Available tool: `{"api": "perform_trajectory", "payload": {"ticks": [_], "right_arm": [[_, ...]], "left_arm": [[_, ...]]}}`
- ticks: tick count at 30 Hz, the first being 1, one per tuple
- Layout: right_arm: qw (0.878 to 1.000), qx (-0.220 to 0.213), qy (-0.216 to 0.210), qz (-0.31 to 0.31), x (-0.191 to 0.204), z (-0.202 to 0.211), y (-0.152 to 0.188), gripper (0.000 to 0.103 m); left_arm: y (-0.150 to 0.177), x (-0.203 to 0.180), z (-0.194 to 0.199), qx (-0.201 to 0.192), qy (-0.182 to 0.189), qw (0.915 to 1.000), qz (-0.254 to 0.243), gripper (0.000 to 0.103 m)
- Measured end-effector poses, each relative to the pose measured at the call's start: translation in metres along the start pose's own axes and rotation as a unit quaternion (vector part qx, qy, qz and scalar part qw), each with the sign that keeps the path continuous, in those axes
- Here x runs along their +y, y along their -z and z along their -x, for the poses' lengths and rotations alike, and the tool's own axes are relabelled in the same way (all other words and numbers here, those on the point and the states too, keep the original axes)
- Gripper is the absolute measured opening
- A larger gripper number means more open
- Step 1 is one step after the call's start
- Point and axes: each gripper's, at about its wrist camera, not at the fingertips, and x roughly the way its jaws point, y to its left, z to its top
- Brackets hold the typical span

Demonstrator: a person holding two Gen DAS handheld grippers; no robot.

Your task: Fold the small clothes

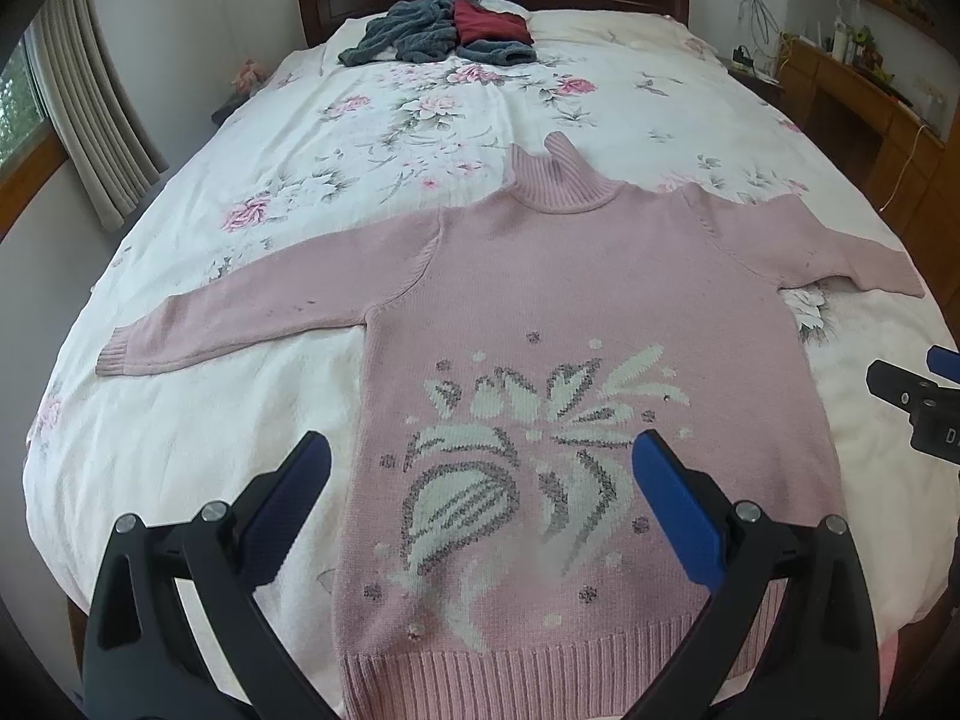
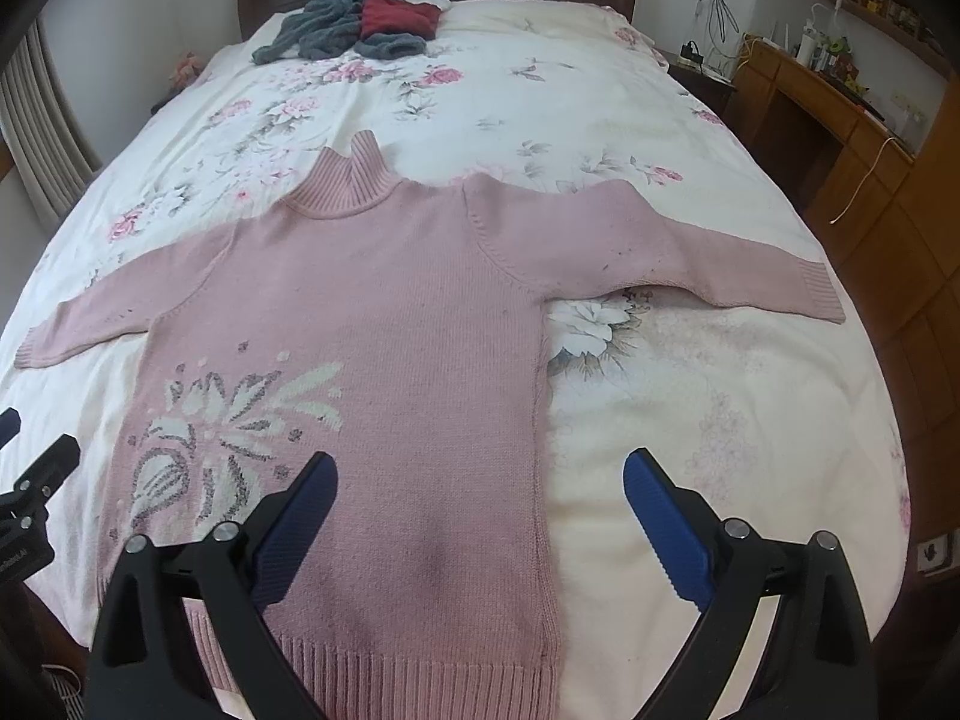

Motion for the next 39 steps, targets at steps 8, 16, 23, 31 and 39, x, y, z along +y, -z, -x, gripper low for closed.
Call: {"api": "perform_trajectory", "payload": {"ticks": [8, 16, 23, 31, 39], "right_arm": [[1.0, 0.001, 0.001, -0.001, -0.0013, -0.0011, 0.0003, 0.097], [1.0, 0.003, 0.002, -0.001, -0.0008, -0.0036, 0.0016, 0.097], [1.0, 0.001, 0.002, -0.001, 0.0006, -0.0037, 0.001, 0.097], [1.0, 0.002, 0.002, -0.001, 0.0009, -0.0033, 0.0008, 0.097], [1.0, 0.001, 0.002, -0.002, 0.0007, -0.003, 0.0006, 0.097]], "left_arm": [[0.0, -0.0002, -0.0003, 0.0, 0.0, 1.0, -0.001, 0.1], [0.0002, -0.0009, -0.0005, 0.003, 0.0, 1.0, -0.001, 0.1], [0.0004, -0.0014, -0.0003, 0.003, 0.0, 1.0, -0.001, 0.1], [0.0007, -0.0006, -0.0032, 0.005, 0.0, 1.0, 0.0, 0.1], [0.0006, -0.0002, -0.0036, 0.005, 0.0, 1.0, -0.001, 0.1]]}}
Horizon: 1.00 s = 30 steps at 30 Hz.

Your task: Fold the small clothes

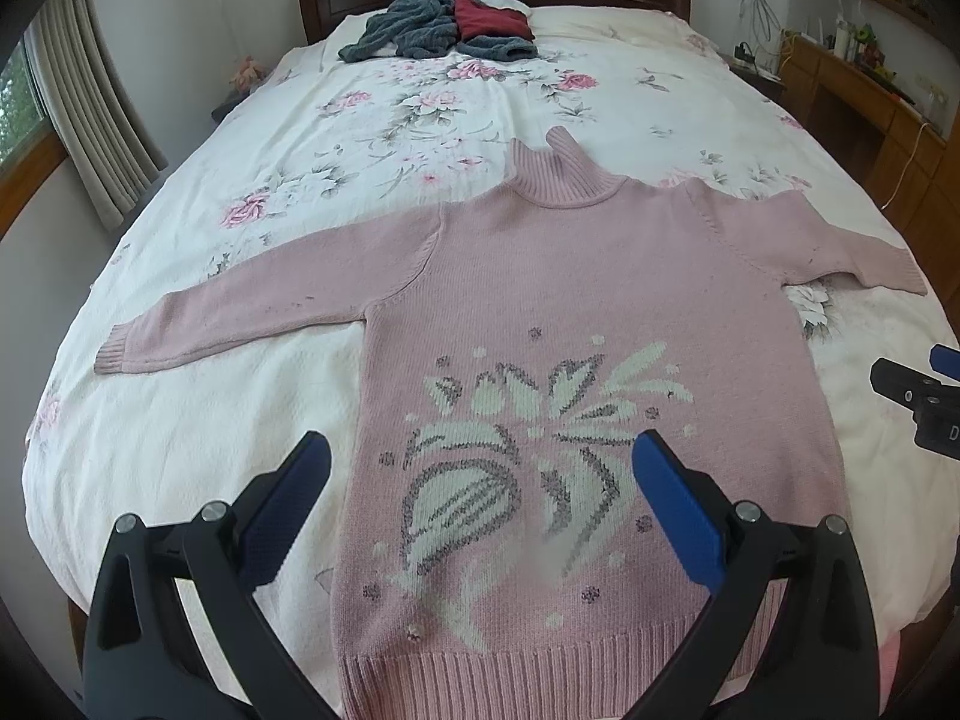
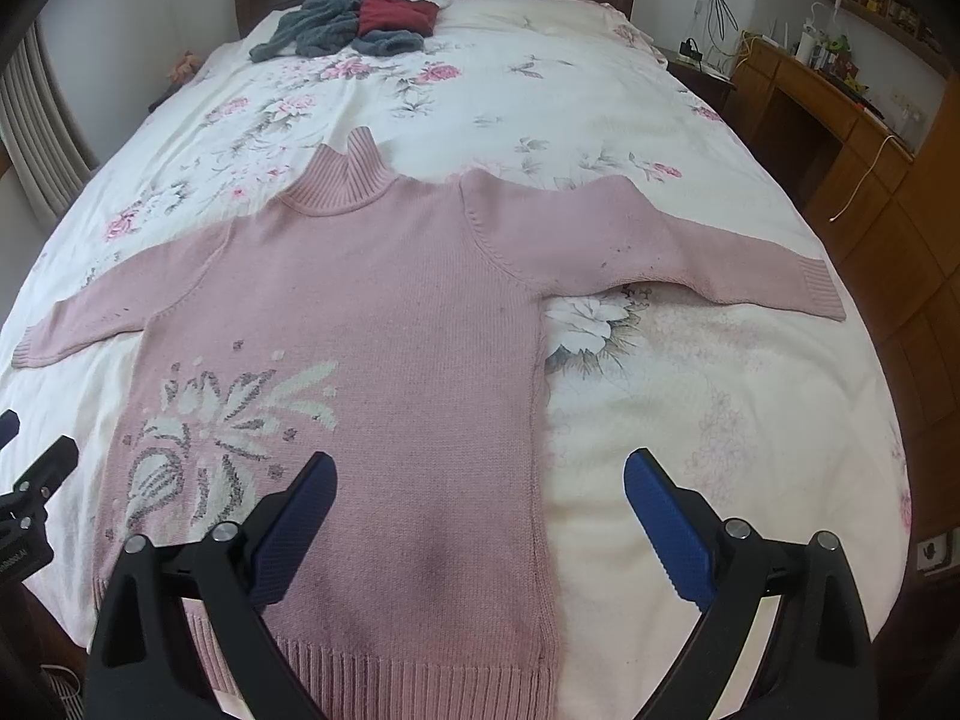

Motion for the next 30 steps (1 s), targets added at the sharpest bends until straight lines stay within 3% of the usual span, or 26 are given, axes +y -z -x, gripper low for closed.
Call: {"api": "perform_trajectory", "payload": {"ticks": [13, 19, 24, 30], "right_arm": [[1.0, -0.002, 0.0, 0.0, -0.004, -0.001, -0.001, 0.097], [1.0, -0.023, -0.002, -0.006, -0.018, -0.004, -0.005, 0.097], [0.998, -0.014, 0.015, -0.055, -0.094, -0.026, -0.031, 0.097], [0.987, 0.017, 0.048, -0.153, -0.242, -0.069, -0.08, 0.097]], "left_arm": [[0.001, -0.001, -0.003, 0.0, 0.0, 1.0, 0.002, 0.1], [-0.001, -0.012, -0.021, 0.01, 0.036, 0.9992, 0.015, 0.1], [-0.026, -0.05, -0.042, 0.007, 0.053, 0.9985, -0.011, 0.1], [-0.083, -0.112, -0.072, -0.009, 0.086, 0.9962, -0.012, 0.1]]}}
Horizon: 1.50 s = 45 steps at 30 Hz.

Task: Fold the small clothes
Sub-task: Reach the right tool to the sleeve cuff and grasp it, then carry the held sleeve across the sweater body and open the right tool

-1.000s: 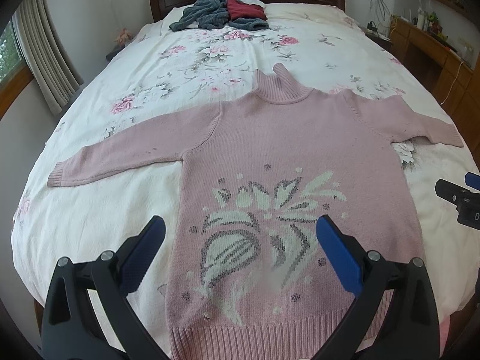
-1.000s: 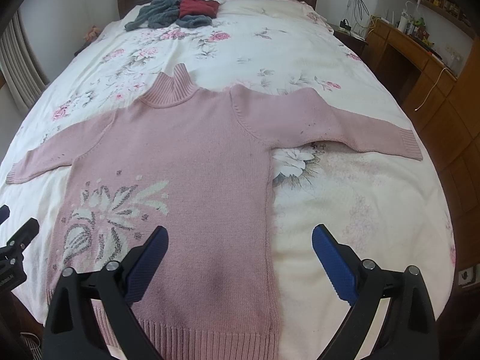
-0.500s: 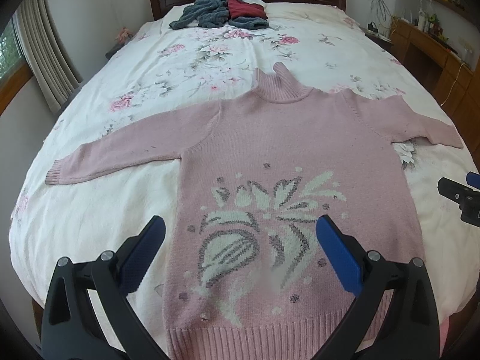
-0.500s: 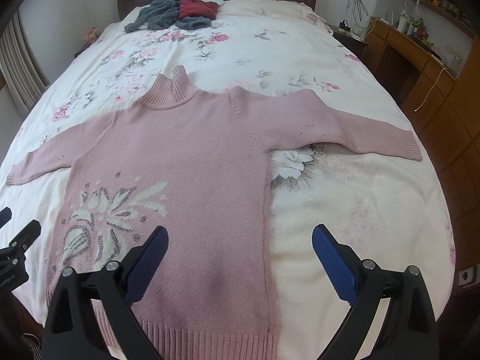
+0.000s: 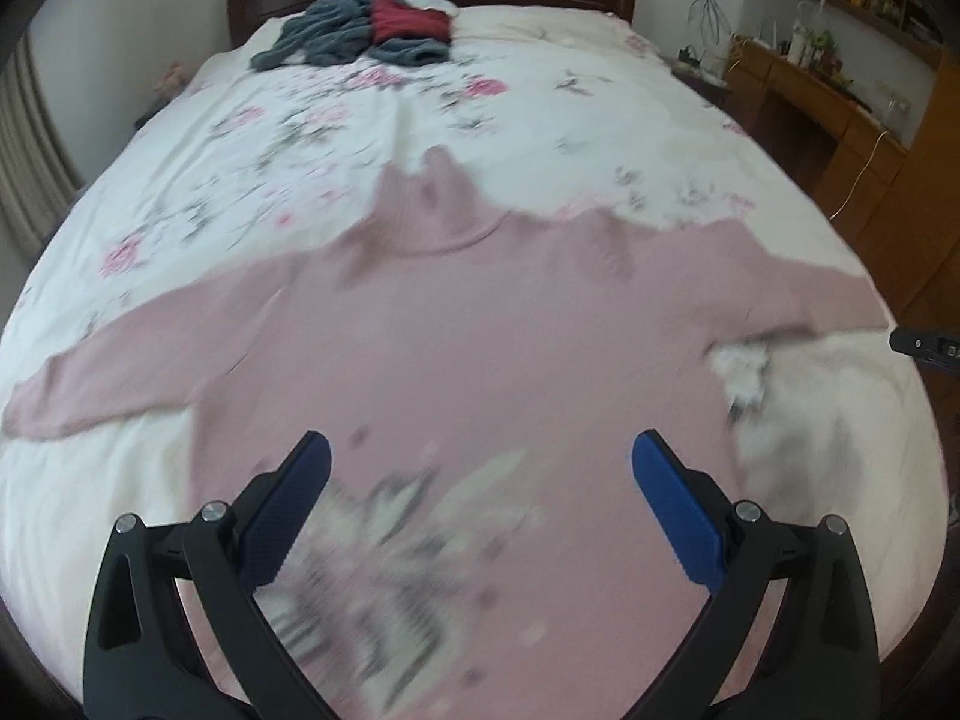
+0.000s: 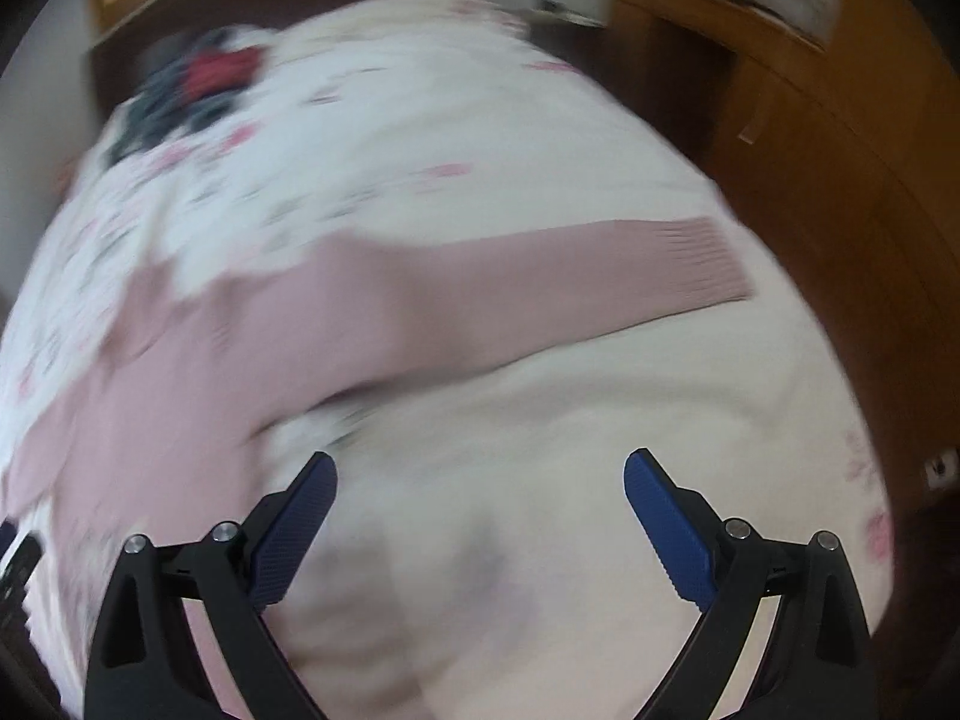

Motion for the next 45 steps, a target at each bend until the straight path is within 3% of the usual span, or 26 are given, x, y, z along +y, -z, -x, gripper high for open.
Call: {"api": "perform_trajectory", "payload": {"ticks": [3, 9, 15, 18, 19, 20, 21, 22, 24, 25, 29, 36, 41, 45], "right_arm": [[0.998, 0.03, 0.002, -0.056, -0.063, -0.042, -0.043, 0.097], [0.989, 0.09, 0.02, -0.119, -0.143, -0.124, -0.088, 0.095], [0.983, 0.114, 0.006, -0.143, -0.176, -0.173, -0.101, 0.086], [0.982, 0.103, -0.013, -0.155, -0.181, -0.182, -0.106, 0.078], [0.981, 0.098, -0.02, -0.164, -0.185, -0.184, -0.109, 0.07], [0.981, 0.092, -0.024, -0.17, -0.19, -0.184, -0.112, 0.055], [0.981, 0.088, -0.025, -0.173, -0.188, -0.185, -0.115, 0.048], [0.981, 0.087, -0.029, -0.174, -0.187, -0.188, -0.121, 0.033], [0.981, 0.08, -0.027, -0.173, -0.186, -0.182, -0.119, 0.015], [0.982, 0.072, -0.032, -0.172, -0.189, -0.176, -0.12, 0.011], [0.982, 0.041, -0.031, -0.184, -0.202, -0.158, -0.12, 0.009], [0.979, 0.057, 0.02, -0.193, -0.203, -0.165, -0.109, 0.009], [0.987, 0.005, 0.019, -0.161, -0.173, -0.134, -0.116, 0.009], [0.993, -0.035, -0.016, -0.113, -0.127, -0.099, -0.117, 0.009]], "left_arm": [[-0.028, -0.03, -0.023, -0.009, 0.006, 0.9999, -0.006, 0.1], [-0.062, -0.072, -0.061, -0.014, 0.014, 0.9997, -0.012, 0.1], [-0.072, -0.083, -0.083, -0.008, 0.009, 0.9998, -0.016, 0.1], [-0.069, -0.079, -0.09, -0.002, 0.002, 0.9999, -0.013, 0.1], [-0.068, -0.077, -0.091, 0.0, 0.0, 0.9999, -0.012, 0.1], [-0.067, -0.075, -0.091, 0.001, -0.002, 0.9999, -0.011, 0.1], [-0.066, -0.073, -0.091, 0.002, -0.004, 0.9999, -0.011, 0.1], [-0.065, -0.071, -0.091, 0.003, -0.005, 0.9999, -0.011, 0.1], [-0.062, -0.067, -0.092, 0.005, -0.007, 0.9999, -0.011, 0.1], [-0.061, -0.064, -0.092, 0.006, -0.008, 0.9999, -0.009, 0.1], [-0.057, -0.053, -0.091, 0.01, -0.009, 0.9999, 0.001, 0.1], [-0.046, -0.033, -0.094, 0.027, -0.019, 0.9994, 0.015, 0.1], [-0.042, -0.01, -0.087, 0.025, -0.027, 0.999, 0.024, 0.1], [-0.038, 0.013, -0.081, 0.026, -0.032, 0.9981, 0.045, 0.1]]}}
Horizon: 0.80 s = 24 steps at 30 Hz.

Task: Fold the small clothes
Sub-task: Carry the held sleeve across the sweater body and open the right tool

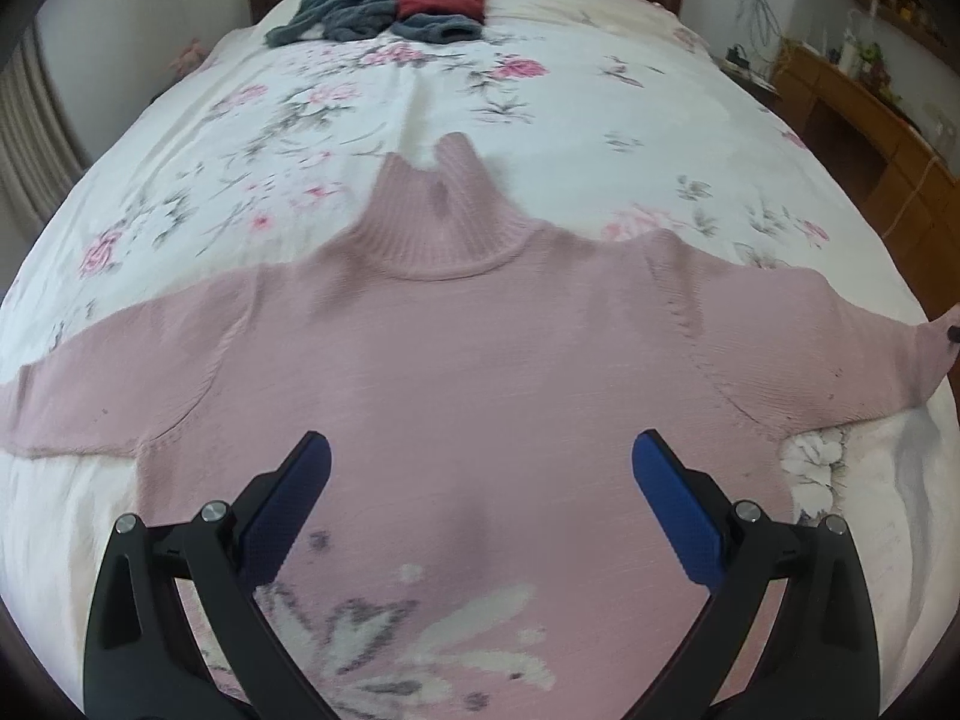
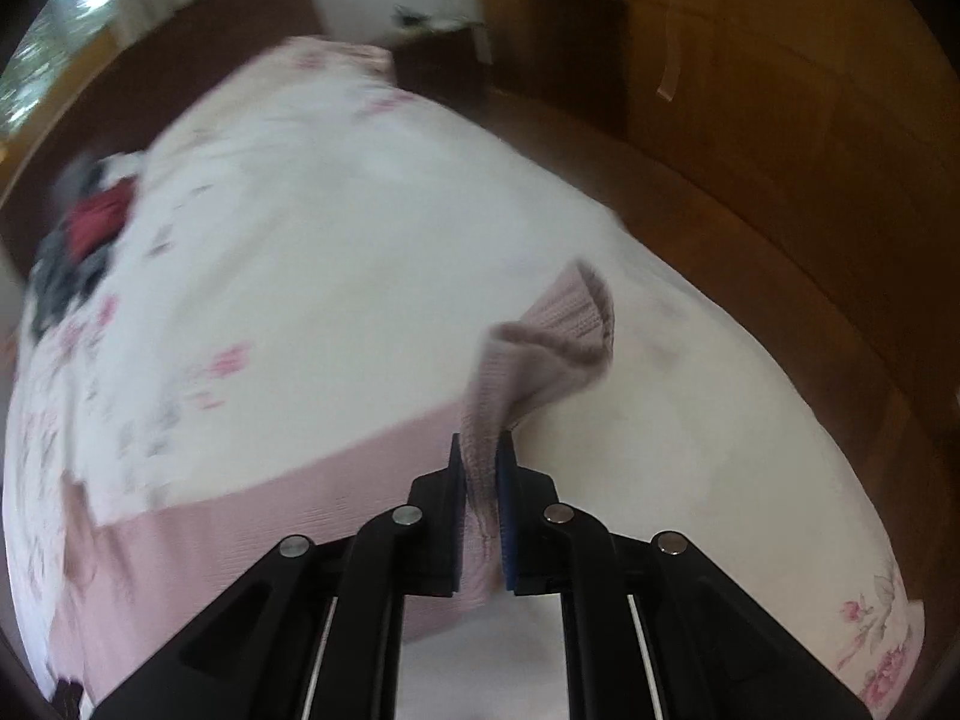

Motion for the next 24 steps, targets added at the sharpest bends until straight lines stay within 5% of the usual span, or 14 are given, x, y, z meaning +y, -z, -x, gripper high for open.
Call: {"api": "perform_trajectory", "payload": {"ticks": [6, 15, 21, 24], "right_arm": [[0.994, -0.013, -0.046, 0.101, 0.099, 0.021, 0.029, 0.009], [0.965, 0.012, -0.142, 0.221, 0.259, 0.024, 0.1, 0.006], [0.948, 0.043, -0.182, 0.259, 0.329, 0.017, 0.143, 0.006], [0.942, 0.063, -0.195, 0.265, 0.334, 0.013, 0.162, 0.006]], "left_arm": [[0.006, 0.027, 0.004, -0.002, 0.003, 0.9998, 0.021, 0.1], [0.01, 0.066, 0.002, 0.039, 0.027, 0.9977, 0.047, 0.1], [0.011, 0.085, 0.005, 0.035, 0.031, 0.9973, 0.057, 0.1], [0.011, 0.091, 0.004, 0.034, 0.035, 0.9966, 0.065, 0.1]]}}
